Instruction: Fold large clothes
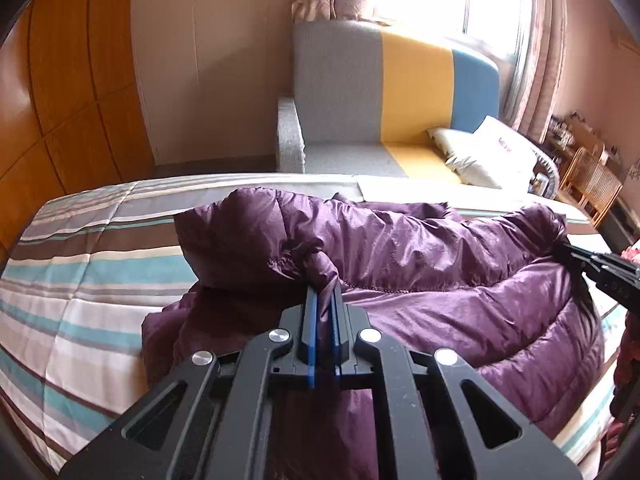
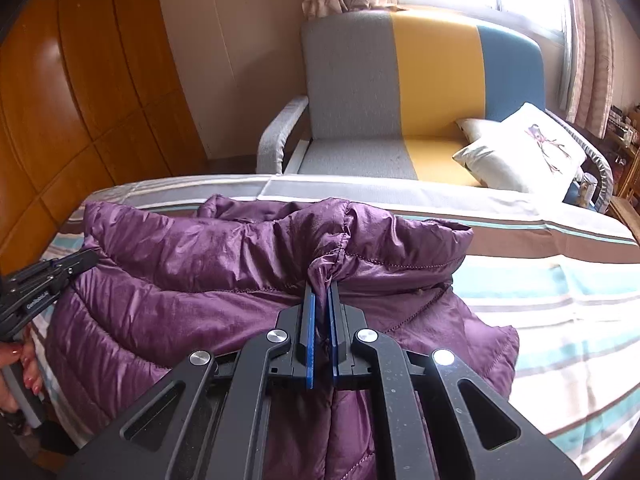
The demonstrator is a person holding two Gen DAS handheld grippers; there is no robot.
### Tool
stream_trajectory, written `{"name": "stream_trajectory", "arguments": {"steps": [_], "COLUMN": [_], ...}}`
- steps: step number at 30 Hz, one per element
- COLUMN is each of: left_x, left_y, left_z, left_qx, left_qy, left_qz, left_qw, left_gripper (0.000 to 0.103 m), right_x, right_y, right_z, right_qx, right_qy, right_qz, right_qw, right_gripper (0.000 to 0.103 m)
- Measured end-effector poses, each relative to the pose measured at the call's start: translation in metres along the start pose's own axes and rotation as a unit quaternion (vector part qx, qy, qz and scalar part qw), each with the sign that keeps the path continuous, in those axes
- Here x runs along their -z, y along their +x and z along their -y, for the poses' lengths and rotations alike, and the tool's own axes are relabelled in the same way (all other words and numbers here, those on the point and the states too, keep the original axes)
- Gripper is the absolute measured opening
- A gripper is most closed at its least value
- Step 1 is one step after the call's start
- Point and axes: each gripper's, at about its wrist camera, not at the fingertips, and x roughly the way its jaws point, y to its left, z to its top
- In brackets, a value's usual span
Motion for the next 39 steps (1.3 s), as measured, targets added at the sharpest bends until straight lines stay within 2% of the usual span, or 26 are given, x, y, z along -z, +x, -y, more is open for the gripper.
{"name": "stream_trajectory", "arguments": {"steps": [6,12,18,22,27,29,32,34,37,38,39], "left_x": [0.002,0.01,0.03,0.036,0.039,0.04,0.042,0.043,0.042,0.042,0.042], "left_y": [0.047,0.069,0.084,0.084,0.08,0.071,0.055,0.044,0.032,0.028,0.026], "left_z": [0.002,-0.001,-0.013,-0.008,-0.009,-0.006,-0.006,-0.012,-0.019,-0.021,-0.023], "left_qx": [-0.014,-0.001,0.034,0.023,0.026,0.019,0.01,0.012,0.012,0.011,0.009], "left_qy": [0.021,0.007,-0.033,-0.027,-0.03,-0.023,-0.02,-0.029,-0.04,-0.042,-0.043], "left_qz": [-0.038,-0.047,-0.024,-0.009,-0.011,-0.007,-0.001,0.003,0.01,0.012,0.013], "left_qw": [0.999,0.9989,0.9986,0.9993,0.9991,0.9995,0.9997,0.9995,0.9991,0.999,0.999], "left_gripper": [0.006,0.009,0.012,0.012,0.012,0.018,0.042,0.053,0.053,0.053,0.053], "right_x": [0.0,0.01,0.024,0.029,0.03,0.03,0.03,0.031,0.032,0.032,0.032], "right_y": [0.039,0.074,0.085,0.085,0.081,0.077,0.068,0.059,0.045,0.04,0.035], "right_z": [0.002,0.008,0.013,0.01,0.007,0.003,-0.003,-0.006,-0.005,-0.004,-0.004], "right_qx": [0.002,0.01,0.008,0.012,0.022,0.03,0.043,0.049,0.048,0.048,0.05], "right_qy": [0.007,0.022,0.03,0.028,0.02,0.009,-0.006,-0.011,0.003,0.008,0.012], "right_qz": [-0.028,-0.045,-0.022,-0.019,-0.013,-0.011,-0.01,-0.006,0.002,0.006,0.011], "right_qw": [1.0,0.999,0.999,0.999,0.999,0.999,0.999,0.999,0.999,0.999,0.999], "right_gripper": [0.006,0.007,0.007,0.007,0.008,0.012,0.017,0.022,0.035,0.044,0.046]}}
